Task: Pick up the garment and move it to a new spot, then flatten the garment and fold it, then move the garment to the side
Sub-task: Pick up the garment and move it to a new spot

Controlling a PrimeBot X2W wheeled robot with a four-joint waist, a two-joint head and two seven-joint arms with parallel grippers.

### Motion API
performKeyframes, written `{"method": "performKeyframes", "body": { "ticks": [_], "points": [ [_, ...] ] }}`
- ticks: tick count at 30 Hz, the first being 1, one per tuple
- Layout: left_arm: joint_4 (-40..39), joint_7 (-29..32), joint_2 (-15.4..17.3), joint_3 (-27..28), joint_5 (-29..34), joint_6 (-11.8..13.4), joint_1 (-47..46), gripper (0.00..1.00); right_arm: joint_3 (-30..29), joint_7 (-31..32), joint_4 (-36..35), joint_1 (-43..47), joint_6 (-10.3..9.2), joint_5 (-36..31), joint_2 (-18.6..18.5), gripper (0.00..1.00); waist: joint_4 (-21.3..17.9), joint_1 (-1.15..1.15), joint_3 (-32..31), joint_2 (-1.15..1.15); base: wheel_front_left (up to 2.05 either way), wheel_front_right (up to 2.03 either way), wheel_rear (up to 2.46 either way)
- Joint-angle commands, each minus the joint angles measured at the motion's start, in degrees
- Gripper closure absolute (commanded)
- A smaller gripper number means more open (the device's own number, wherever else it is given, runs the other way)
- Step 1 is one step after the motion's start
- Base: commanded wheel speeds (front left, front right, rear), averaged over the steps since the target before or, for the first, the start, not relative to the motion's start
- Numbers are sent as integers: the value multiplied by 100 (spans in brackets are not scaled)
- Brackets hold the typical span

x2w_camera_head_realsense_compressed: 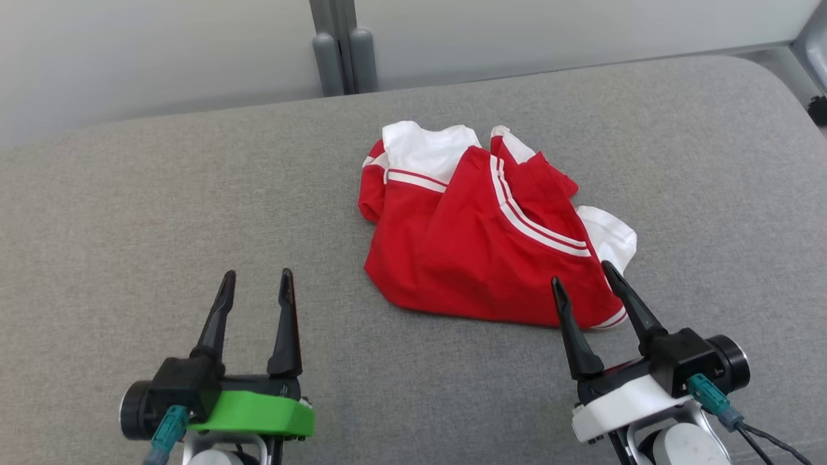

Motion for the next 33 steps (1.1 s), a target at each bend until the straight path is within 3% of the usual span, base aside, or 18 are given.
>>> {"method": "performKeyframes", "body": {
  "ticks": [1, 9, 16, 33],
  "points": [
    [-158, -18, -44, 149, 181, 6, 217, 0, -15, -3, 20, 137, -10, -19, -11, 0, 330, 0, -416, 0, 0, 0, 0],
    [-734, -11, -128, 496, 888, 65, 977, 0, -83, -3, 51, 438, -10, -18, -11, 0, 288, 0, -616, 0, 0, 0, 0],
    [-685, -11, -130, 335, 868, 206, 1253, 0, -121, -3, 91, 556, -10, -46, -11, 0, 258, 0, -731, 0, 0, 0, 0],
    [-553, -12, -132, 259, 876, 158, 1139, 0, -87, -3, 140, 635, -10, 38, -10, 0, 366, 0, -802, 0, 0, 0, 0]
  ]
}}
